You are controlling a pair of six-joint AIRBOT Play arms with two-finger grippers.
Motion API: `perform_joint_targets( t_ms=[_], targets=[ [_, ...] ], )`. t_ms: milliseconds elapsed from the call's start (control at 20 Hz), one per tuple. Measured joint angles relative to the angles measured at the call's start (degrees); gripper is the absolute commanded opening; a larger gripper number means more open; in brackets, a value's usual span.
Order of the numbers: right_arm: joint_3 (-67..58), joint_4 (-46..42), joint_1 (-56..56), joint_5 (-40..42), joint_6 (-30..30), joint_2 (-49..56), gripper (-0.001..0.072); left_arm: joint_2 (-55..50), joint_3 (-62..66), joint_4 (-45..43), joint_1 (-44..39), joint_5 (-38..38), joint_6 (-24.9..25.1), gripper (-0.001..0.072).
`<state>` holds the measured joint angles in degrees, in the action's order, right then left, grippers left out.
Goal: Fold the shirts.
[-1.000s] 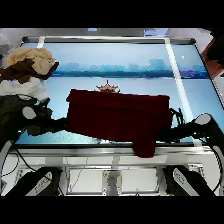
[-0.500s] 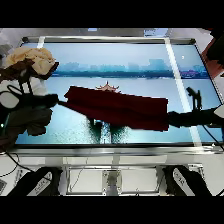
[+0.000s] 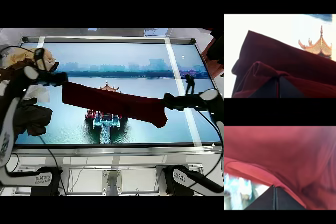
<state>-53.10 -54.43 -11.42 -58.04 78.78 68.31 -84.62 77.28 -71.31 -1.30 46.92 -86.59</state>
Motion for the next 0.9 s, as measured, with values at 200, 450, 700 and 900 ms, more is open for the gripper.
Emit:
perform_joint_targets(
  t_ms=[200, 450, 700, 900],
  targets=[
    [-0.22, 1.88, 1.99, 10.21, -0.11, 7.37, 0.0022, -8.39, 3.17, -3.13, -2.43, -2.99, -1.44, 0.0015],
    [-0.55, 3.15, 2.58, 17.35, -0.39, 10.64, 0.0275, -12.09, 4.61, -8.15, -3.15, -4.09, -4.52, 0.072],
    [-5.64, 2.05, 0.15, 13.25, -1.92, 9.49, 0.035, -12.46, 10.8, -10.01, -3.26, 1.46, -4.94, 0.0696],
    [-9.6, -2.67, -4.76, 6.14, -2.25, 6.27, 0.0468, -11.43, 16.0, -4.5, -3.54, 3.19, -3.06, 0.0695]
  ],
)
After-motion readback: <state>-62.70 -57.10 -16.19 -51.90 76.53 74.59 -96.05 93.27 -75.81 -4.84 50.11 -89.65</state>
